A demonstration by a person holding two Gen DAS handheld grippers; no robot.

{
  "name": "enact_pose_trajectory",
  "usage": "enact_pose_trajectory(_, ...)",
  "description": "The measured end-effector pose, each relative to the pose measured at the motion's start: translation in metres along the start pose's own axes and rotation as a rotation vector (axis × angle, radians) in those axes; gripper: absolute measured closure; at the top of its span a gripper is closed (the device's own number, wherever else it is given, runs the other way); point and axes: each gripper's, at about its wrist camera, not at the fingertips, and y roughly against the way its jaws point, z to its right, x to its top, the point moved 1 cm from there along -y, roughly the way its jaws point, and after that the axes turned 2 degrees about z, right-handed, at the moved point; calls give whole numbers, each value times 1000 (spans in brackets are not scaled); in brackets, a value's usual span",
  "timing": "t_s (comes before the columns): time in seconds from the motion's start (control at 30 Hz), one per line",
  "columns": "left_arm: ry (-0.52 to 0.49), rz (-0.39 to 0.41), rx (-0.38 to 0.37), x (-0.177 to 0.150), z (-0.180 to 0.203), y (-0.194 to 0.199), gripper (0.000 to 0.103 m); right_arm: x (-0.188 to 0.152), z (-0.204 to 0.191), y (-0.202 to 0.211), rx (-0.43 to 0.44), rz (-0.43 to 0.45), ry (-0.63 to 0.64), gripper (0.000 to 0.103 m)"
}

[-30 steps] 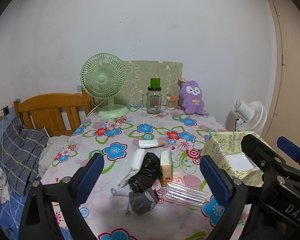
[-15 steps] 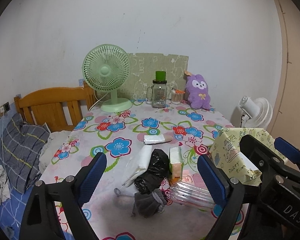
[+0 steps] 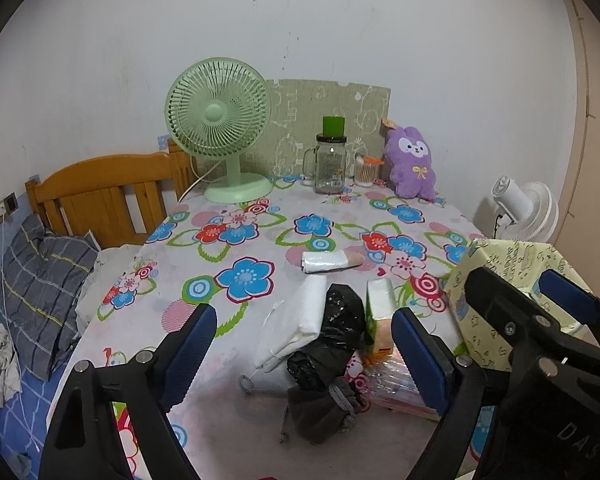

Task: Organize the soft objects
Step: 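Grasp the white tissue pack with the left tool while the right tool grasps the green tissue box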

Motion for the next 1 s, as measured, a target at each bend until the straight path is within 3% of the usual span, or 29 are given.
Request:
enact_pose_trajectory(0.4,-18,-50,6,-4,-8,-33,22,-6,-20,-41,25,-80,27,16)
enact_pose_trajectory(0.83,5,-120,1,-11,-14,-68,23,-13,-30,-79,21,-150,44,20)
enact_pose_trajectory(1.0,8,-145,2,-14,-16,-80,31,-17,-33,-92,20,-179,55,28)
